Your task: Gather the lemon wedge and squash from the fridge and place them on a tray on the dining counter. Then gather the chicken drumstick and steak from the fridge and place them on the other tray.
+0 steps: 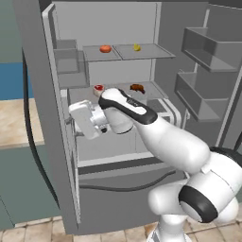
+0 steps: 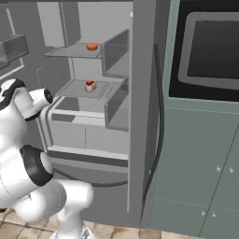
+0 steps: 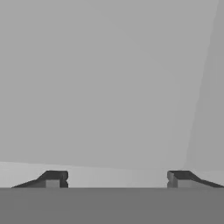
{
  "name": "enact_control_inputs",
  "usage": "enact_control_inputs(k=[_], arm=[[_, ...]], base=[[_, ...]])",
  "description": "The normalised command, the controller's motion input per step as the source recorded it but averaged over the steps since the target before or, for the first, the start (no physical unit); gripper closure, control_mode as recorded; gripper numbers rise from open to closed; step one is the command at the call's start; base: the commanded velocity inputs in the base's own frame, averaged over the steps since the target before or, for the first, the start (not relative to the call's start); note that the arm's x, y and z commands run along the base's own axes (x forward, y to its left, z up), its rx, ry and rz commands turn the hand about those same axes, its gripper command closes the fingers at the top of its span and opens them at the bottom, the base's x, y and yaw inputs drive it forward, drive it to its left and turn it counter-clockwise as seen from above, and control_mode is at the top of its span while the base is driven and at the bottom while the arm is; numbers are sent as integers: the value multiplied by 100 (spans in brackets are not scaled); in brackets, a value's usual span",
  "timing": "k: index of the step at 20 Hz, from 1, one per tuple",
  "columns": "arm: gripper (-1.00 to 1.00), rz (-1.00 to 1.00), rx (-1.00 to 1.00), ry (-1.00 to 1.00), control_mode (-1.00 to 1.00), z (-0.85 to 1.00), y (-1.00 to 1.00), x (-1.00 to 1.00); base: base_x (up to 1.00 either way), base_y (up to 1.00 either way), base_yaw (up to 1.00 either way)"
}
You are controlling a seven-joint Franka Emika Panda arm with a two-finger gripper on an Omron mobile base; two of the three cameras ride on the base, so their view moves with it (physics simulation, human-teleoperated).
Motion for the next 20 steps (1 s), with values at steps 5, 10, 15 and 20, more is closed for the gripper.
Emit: enact_control_inputs(k=[5, 10, 15, 20], arm=[[-100, 2, -5, -11, -100, 0, 72, -35], [-100, -4, -12, -28, -100, 9, -11, -89], [-100, -3, -14, -31, -100, 23, -53, -75], [-100, -12, -11, -13, -100, 17, -75, -60]], base=[[0, 0, 0], [0, 0, 0], [0, 0, 0], [0, 0, 0]])
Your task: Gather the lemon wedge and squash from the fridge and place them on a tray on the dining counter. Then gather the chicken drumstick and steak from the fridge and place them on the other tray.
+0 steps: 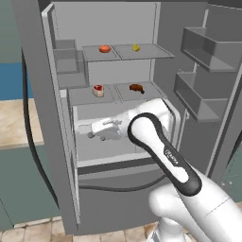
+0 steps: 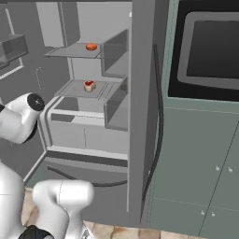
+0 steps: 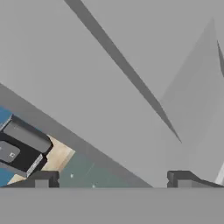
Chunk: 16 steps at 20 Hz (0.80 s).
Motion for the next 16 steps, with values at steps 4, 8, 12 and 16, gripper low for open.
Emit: enact_control_inputs(k=[4, 8, 12, 16], arm=[[-100, -19, -12, -8, -100, 5, -75, -64], [-100, -19, -9, 0, -100, -16, -60, -46], [-100, -1, 0, 0, -100, 0, 0, 0], [-100, -7, 0, 0, -100, 0, 0, 0]], base=[[0, 0, 0], [0, 0, 0], [0, 0, 0], [0, 0, 0]])
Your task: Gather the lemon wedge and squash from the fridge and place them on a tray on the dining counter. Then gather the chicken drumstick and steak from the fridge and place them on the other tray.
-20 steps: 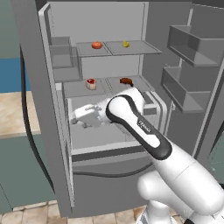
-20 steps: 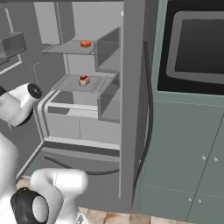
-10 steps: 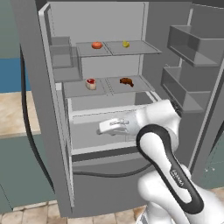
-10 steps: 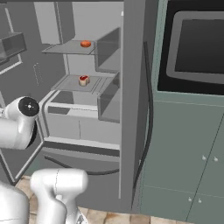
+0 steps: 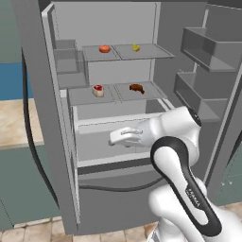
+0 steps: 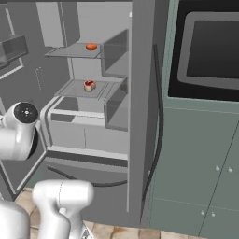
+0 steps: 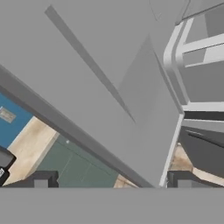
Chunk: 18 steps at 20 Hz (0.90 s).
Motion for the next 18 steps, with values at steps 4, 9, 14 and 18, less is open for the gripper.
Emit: enact_control_inputs(k=[4, 9, 14, 18], arm=[[-100, -7, 0, 0, -100, 0, 0, 0], [-100, -5, -1, 0, -100, 0, 5, 0], [-100, -6, -2, 0, -100, 0, 11, 0], [-100, -6, -3, 2, -100, 0, 16, 6]], base=[[0, 0, 0], [0, 0, 0], [0, 0, 0], [0, 0, 0]])
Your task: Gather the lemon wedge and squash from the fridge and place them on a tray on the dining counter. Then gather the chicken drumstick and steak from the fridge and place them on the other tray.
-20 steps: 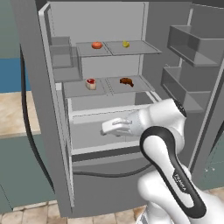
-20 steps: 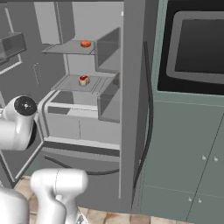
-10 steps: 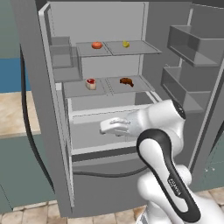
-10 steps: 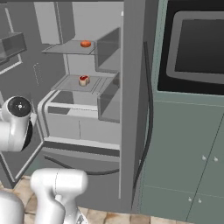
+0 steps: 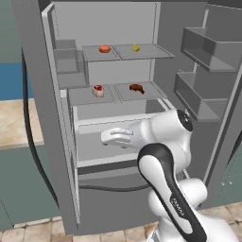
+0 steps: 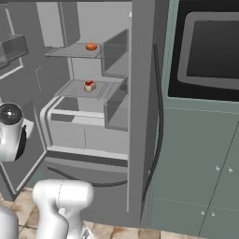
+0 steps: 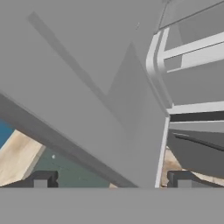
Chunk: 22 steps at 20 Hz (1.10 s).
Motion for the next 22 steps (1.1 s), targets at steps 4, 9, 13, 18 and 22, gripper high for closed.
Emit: enact_control_inputs(k=[4, 9, 13, 18, 22], arm=[[-100, -5, -1, 3, -100, 0, 9, 2], [-100, -5, 0, 0, -100, -1, 3, 0], [-100, -3, 0, 0, -100, 0, 4, 0], [-100, 0, 0, 0, -100, 0, 0, 0], [-100, 0, 0, 0, -100, 0, 0, 0]], base=[[0, 0, 0], [0, 0, 0], [0, 0, 0], [0, 0, 0], [0, 0, 0]])
